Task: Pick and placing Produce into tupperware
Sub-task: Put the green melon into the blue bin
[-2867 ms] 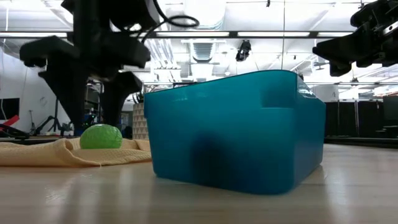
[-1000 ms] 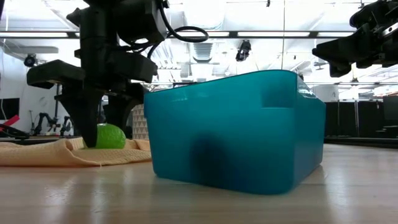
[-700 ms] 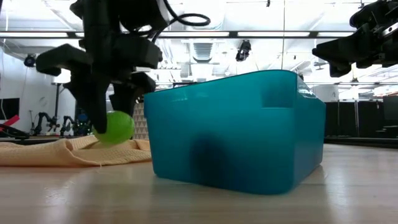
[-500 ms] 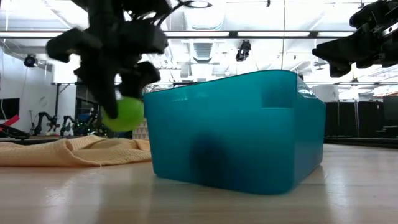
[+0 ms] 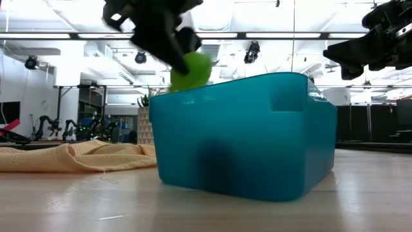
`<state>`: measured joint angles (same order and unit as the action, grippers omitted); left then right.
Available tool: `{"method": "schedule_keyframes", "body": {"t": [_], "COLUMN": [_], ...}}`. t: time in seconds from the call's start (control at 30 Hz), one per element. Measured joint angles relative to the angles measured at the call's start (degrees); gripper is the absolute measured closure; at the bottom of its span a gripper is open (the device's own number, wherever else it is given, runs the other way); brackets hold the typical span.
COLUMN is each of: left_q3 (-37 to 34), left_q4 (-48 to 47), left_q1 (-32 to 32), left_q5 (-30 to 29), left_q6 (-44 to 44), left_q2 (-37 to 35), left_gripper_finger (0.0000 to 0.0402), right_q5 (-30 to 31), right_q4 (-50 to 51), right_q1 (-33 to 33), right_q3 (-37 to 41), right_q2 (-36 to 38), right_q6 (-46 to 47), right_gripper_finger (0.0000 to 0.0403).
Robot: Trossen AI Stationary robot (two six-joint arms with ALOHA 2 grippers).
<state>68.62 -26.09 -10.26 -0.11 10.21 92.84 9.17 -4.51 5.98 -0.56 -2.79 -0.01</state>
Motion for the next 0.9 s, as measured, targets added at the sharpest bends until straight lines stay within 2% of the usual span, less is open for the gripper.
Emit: {"method": "schedule_keyframes", "body": {"t": [0.23, 0.4, 0.67, 0.9], "left_q3": [-1.58, -2.27, -2.34, -2.16], "left_q4": [18.46, 28.14, 39.62, 42.25], "left_q1": [0.00, -0.04, -0.31, -0.38], "left_q5": [2.62, 5.98, 7.55, 8.65], "left_q6": [3.21, 3.67, 4.13, 3.79], "left_q2": [0.21, 1.85, 8.80, 13.46], "left_gripper_finger": [0.0197, 0.0197, 0.0197, 0.0197], "right_q5": [0.00, -0.02, -0.02, -0.03], "right_q4": [0.00, -0.02, -0.03, -0.02], "right_q1": [0.00, 0.00, 0.00, 0.00], "right_q3": [0.00, 0.00, 0.00, 0.00], "right_q2": [0.00, 0.00, 0.00, -0.02], "right_q6": [0.00, 0.00, 0.02, 0.03], "right_gripper_finger": [0.0339, 0.0339, 0.0339, 0.0339]}}
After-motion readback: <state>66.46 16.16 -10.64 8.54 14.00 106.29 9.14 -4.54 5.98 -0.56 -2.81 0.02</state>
